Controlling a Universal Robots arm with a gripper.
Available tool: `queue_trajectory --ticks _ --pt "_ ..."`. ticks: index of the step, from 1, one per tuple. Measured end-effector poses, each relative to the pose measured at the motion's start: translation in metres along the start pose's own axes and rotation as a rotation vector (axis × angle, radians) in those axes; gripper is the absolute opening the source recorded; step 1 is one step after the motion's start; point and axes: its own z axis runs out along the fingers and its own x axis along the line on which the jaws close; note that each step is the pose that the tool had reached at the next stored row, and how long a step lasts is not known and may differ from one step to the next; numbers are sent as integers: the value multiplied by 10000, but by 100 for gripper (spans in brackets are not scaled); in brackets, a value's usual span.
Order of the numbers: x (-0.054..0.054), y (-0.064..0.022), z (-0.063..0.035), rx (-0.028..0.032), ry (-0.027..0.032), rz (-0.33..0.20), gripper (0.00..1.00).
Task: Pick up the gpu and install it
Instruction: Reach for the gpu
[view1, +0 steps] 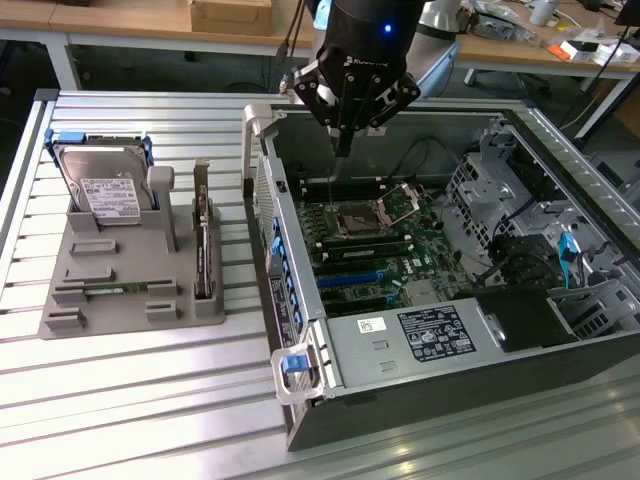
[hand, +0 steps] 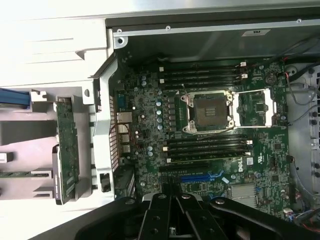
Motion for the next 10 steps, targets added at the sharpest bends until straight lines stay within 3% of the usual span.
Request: queue_trajectory --ticks 10 --pt "38 -3 -1 23 -1 -1 11"
